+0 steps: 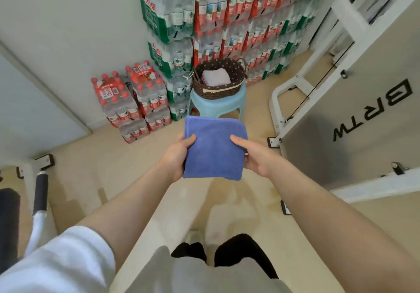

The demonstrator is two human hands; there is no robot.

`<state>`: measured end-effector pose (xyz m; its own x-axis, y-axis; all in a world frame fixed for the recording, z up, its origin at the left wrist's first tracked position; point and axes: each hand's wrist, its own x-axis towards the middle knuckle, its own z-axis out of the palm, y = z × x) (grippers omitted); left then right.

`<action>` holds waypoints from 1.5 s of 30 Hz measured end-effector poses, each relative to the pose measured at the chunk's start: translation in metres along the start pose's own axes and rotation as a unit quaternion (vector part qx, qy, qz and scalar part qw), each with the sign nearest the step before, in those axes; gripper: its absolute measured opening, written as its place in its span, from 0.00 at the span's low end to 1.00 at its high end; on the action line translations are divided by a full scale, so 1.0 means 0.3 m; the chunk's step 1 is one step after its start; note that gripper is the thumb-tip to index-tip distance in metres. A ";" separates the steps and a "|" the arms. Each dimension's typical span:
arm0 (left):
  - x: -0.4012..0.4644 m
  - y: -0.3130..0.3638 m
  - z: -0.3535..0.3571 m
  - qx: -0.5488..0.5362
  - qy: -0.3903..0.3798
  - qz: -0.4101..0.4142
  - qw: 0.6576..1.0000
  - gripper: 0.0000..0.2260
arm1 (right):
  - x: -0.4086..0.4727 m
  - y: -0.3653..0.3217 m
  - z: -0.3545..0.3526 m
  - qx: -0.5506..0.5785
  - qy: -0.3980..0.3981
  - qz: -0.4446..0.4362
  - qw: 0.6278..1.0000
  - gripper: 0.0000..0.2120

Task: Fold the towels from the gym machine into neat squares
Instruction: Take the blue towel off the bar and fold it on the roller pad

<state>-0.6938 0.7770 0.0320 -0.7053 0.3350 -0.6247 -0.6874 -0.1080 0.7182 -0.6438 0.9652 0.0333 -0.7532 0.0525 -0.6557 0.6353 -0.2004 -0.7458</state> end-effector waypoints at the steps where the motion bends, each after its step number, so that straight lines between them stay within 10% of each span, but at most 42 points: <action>1: 0.054 0.030 0.011 -0.010 0.009 0.007 1.000 0.14 | 0.045 -0.032 -0.015 0.001 -0.009 -0.011 1.000 0.13; 11: 0.626 0.303 0.148 0.085 0.100 0.165 0.978 0.17 | 0.644 -0.406 -0.195 -0.015 -0.012 -0.100 0.995 0.19; 16: 1.034 0.448 0.255 0.076 0.065 0.089 0.991 0.09 | 1.029 -0.641 -0.373 -0.112 0.005 -0.100 0.989 0.30; 21: 1.376 0.521 0.287 0.262 0.058 0.056 0.962 0.24 | 1.358 -0.778 -0.491 -0.222 -0.031 -0.090 0.970 0.22; 25: 1.614 0.530 0.253 0.260 0.054 0.013 0.964 0.31 | 1.616 -0.781 -0.548 -0.305 -0.108 -0.041 0.945 0.47; 34: 2.038 0.449 0.155 0.290 0.066 0.088 0.951 0.33 | 2.057 -0.729 -0.562 -0.368 -0.103 -0.027 0.924 0.45; 42: 2.206 0.323 0.157 -0.001 0.259 -0.130 0.957 0.34 | 2.189 -0.665 -0.606 -0.233 0.022 0.156 0.960 0.41; 45: 2.228 0.318 0.159 0.069 0.267 -0.192 0.942 0.27 | 2.207 -0.631 -0.583 -0.181 0.028 0.221 0.958 0.38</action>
<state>-1.2227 1.0352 -0.3024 -0.4203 -0.1977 -0.8856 -0.9069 0.0596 0.4171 -1.2329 1.2089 -0.2802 -0.3936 0.0951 -0.9144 0.9150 0.1361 -0.3797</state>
